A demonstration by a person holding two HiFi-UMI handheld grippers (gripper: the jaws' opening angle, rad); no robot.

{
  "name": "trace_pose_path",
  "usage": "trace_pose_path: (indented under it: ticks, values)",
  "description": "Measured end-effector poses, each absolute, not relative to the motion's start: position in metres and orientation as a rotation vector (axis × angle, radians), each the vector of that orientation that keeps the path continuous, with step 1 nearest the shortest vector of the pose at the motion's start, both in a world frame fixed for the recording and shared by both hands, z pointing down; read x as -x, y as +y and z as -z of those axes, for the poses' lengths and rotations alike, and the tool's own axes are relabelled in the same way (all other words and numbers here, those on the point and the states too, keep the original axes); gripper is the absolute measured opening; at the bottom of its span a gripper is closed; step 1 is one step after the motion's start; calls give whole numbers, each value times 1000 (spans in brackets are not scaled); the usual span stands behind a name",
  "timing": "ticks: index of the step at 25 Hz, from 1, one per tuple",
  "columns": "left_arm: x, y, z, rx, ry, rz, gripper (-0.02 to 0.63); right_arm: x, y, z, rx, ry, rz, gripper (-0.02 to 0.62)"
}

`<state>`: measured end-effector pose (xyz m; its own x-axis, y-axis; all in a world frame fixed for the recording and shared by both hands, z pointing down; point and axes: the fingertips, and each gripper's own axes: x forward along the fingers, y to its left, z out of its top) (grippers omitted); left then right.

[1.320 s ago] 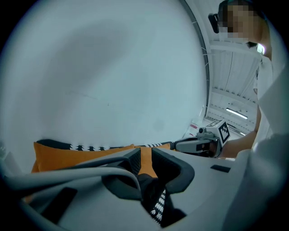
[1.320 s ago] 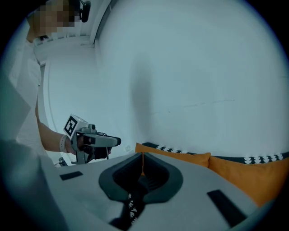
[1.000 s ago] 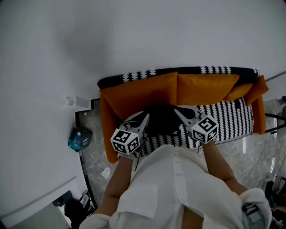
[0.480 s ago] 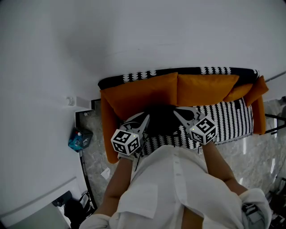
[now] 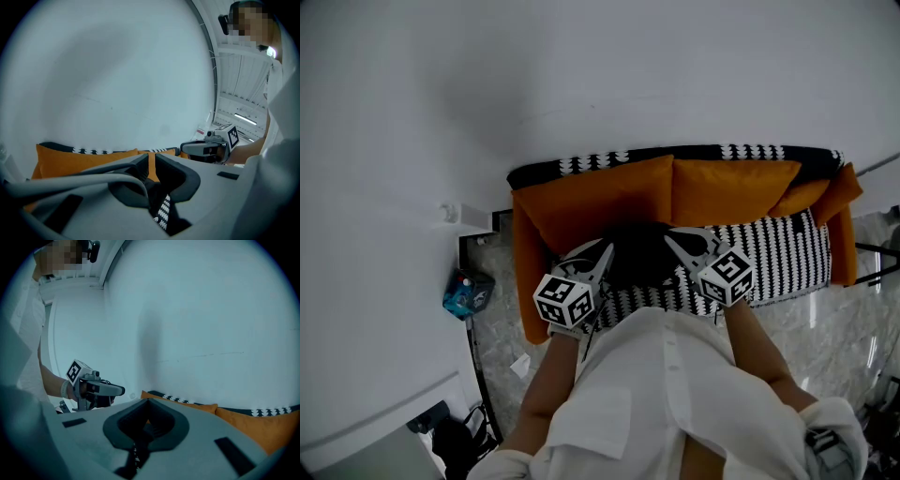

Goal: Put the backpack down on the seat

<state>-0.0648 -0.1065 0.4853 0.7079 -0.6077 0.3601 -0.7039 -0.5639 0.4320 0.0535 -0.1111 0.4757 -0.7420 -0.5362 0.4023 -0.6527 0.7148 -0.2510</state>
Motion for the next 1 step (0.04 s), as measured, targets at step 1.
trace_pose_path:
  ticks: [1]
  values:
    - [65,-106,-485,-2356,-999,-227,62,-54,-110,-475,-933,-2621,-549,18]
